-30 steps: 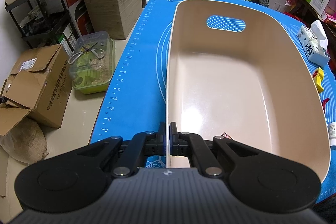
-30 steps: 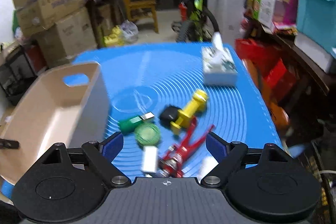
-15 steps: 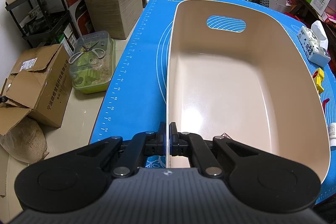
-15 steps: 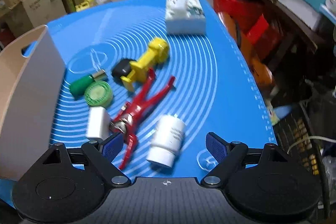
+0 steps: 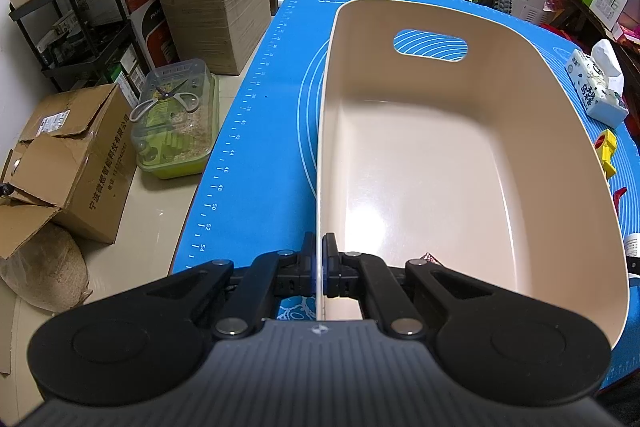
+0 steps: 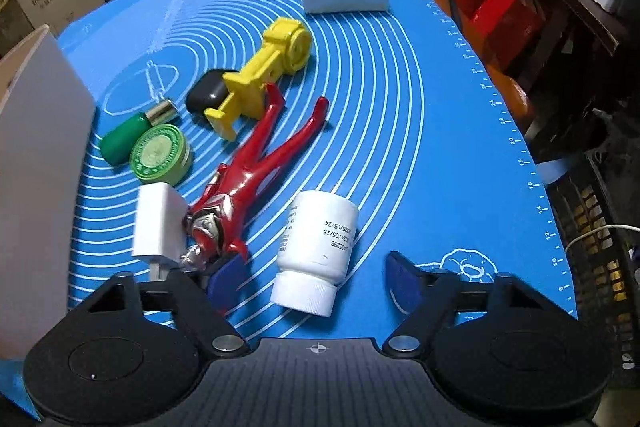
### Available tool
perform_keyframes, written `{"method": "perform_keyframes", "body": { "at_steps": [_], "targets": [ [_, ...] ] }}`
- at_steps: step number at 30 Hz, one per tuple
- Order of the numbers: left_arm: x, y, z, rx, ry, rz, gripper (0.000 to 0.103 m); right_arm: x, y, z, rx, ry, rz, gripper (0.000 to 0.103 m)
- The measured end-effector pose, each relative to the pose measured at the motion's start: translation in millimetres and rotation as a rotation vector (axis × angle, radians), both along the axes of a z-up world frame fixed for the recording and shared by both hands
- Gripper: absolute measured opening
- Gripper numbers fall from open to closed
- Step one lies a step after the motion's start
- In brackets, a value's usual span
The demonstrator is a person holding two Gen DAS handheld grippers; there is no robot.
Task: Organize rigid objects
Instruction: 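Move the right tool to the white pill bottle and grasp it, then lift the pill bottle with the right tool and drop it into the bin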
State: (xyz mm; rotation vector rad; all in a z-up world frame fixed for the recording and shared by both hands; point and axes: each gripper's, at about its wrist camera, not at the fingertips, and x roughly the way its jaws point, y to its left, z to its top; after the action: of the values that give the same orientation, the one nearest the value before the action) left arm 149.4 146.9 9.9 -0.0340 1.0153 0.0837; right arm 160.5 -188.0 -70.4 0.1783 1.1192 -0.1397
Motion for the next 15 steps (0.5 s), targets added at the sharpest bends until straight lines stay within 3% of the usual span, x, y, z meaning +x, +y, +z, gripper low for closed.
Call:
{"method": "perform_keyframes", "body": {
  "at_steps": [2,6,11,15],
  "targets": [
    [0,0,0,0.000,0.000,0.000,0.004,1,0,1,-0.004,-0.022,0.003,0.067],
    [0,0,0,-0.002,0.000,0.001,0.004,0,2,2,-0.043,-0.033,-0.002,0.045],
    [0,0,0,-0.003,-0.001,0.002,0.004,-3,4,5,-0.067,-0.045,0.010,0.044],
    [0,0,0,-0.002,0.000,0.002,0.004,-10,7,21,-0.081,-0.125,0.000,0.044]
  ]
}}
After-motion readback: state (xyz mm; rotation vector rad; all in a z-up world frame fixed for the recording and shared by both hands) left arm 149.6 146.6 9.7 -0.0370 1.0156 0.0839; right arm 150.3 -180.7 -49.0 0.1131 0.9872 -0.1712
